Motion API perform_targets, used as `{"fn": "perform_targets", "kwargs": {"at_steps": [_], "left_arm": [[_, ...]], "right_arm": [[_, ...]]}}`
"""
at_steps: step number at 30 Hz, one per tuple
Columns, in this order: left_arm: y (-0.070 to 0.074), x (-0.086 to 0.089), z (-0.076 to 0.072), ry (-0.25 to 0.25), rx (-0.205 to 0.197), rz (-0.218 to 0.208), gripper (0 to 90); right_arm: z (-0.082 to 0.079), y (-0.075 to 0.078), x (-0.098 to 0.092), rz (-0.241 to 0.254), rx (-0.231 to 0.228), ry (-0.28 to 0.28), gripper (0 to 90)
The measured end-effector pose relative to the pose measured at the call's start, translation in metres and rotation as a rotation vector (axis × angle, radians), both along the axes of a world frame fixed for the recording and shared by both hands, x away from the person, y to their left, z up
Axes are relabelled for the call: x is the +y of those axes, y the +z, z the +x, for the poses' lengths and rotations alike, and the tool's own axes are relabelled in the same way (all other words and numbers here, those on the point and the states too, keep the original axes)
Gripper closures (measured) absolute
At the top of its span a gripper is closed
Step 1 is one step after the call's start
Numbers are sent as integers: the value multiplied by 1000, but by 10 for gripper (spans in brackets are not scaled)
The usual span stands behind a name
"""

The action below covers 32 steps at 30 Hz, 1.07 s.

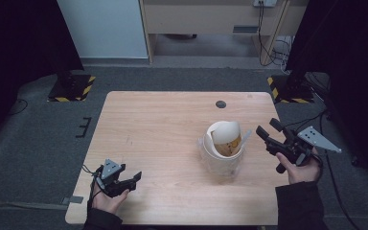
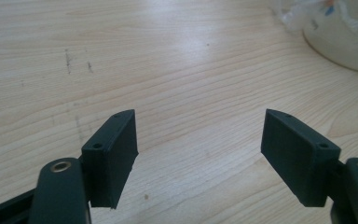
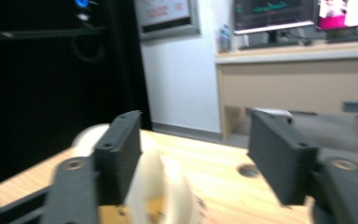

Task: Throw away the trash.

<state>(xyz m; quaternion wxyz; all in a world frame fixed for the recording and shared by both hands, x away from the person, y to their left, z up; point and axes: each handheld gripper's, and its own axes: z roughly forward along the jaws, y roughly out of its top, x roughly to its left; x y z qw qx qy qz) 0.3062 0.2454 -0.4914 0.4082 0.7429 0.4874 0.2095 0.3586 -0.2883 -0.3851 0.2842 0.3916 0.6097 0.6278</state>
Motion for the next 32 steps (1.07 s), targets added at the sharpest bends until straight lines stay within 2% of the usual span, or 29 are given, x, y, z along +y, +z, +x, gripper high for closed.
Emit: {"fn": "perform_targets", "kwargs": {"at_steps": [3,9,14,18,23,28,32], "left_arm": [[-3,3,3,1,19,20,242],[-9,6,9,-3,51,41,218],[-13,7,10,-16,74,59,206],[-16,7,12,-28,88,79,193],[-20,9,14,-28,115,105,175],[-23,13,15,-24,135,132,162],[-26,14,16,-25,150,153,154]], "right_arm": [[4,-12,-12,-21,43,-42,251],[12,-41,-27,-79,142,-84,215],[17,-62,-32,-122,222,-84,188],[19,-79,-33,-174,307,-72,172],[22,-99,-39,-230,387,-71,158],[23,-114,-45,-289,441,-76,145],[24,-124,-51,-332,461,-83,131]]}}
